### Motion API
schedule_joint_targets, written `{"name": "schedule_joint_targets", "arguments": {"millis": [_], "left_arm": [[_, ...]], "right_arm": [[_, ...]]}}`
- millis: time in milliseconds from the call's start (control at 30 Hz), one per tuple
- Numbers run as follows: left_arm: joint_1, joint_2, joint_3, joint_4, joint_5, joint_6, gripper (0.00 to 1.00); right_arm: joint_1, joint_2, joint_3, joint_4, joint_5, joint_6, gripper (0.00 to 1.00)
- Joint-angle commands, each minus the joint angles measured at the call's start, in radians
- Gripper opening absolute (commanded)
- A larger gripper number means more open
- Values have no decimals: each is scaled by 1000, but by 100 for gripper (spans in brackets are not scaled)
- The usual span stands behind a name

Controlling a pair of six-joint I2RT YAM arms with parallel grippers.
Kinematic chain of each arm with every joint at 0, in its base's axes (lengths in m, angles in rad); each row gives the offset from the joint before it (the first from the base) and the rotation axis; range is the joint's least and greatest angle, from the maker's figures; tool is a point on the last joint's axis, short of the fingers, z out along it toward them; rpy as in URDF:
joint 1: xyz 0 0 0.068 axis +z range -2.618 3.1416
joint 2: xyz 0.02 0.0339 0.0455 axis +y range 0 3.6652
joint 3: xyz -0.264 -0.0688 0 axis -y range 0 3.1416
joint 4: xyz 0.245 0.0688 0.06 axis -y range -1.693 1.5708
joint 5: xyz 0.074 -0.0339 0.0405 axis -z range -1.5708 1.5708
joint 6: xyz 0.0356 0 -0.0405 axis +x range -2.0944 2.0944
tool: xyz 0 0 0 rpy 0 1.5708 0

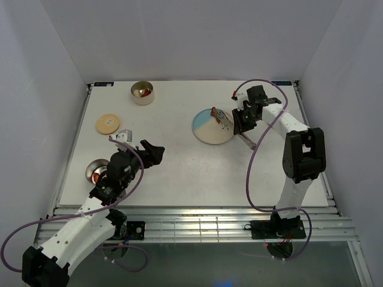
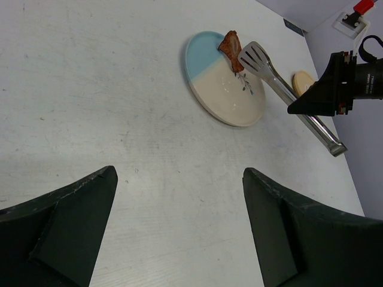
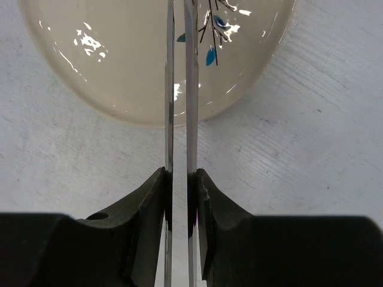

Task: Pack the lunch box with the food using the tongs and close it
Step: Pick up the fake food from the plate, then place the fake food in the packing box.

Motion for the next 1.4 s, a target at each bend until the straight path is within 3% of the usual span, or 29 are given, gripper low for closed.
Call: {"name": "schedule_joint_targets", "arguments": {"millis": [0, 133, 467, 567, 667, 767, 833, 933, 1100, 1367], "left_arm": [[-6, -1, 2, 9, -14, 6, 96], [-6, -4, 1, 10, -21, 6, 96], [-6, 20, 70, -57, -20, -32, 96], [-6, 57, 201, -179, -43, -29, 97], [-6, 127, 430, -343, -17, 31, 96], [-6, 206, 686, -527, -14, 106, 97], [-6, 244, 844, -617, -87, 124, 97], [-6, 230, 947, -694, -198, 152, 97], [-6, 187, 1058, -787, -250, 186, 96], [-6, 101, 1107, -801, -43, 189, 97]], "right_arm": [[3, -41, -8, 33, -58, 18, 22], [3, -50, -5, 42, -112, 44, 8], [5, -159, 6, 73, -198, 154, 8], [25, -242, -11, 107, -233, 193, 8], [89, -346, -87, 214, -247, 262, 8], [213, -417, -158, 280, -221, 313, 8], [340, -429, -180, 334, -172, 343, 8], [508, -403, -175, 404, -137, 378, 8], [734, -321, -155, 524, -103, 408, 8], [904, -146, -65, 576, -100, 406, 8]]}}
